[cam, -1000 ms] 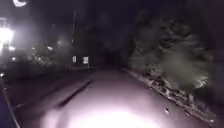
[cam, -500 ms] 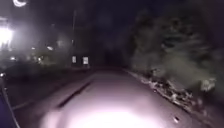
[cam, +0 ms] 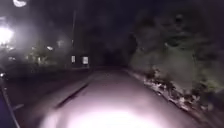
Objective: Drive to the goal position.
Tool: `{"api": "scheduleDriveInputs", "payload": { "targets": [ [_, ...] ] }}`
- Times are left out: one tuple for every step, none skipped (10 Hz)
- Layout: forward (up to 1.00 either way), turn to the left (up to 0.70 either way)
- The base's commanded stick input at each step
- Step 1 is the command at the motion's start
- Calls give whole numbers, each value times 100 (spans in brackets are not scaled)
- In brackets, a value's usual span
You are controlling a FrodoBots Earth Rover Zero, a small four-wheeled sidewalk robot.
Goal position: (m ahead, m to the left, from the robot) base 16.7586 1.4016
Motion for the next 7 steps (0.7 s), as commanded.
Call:
{"api": "scheduleDriveInputs", "payload": {
  "targets": [
    [50,0],
    [50,0],
    [50,0],
    [50,0],
    [50,0],
    [50,2],
    [50,7]
  ]
}}
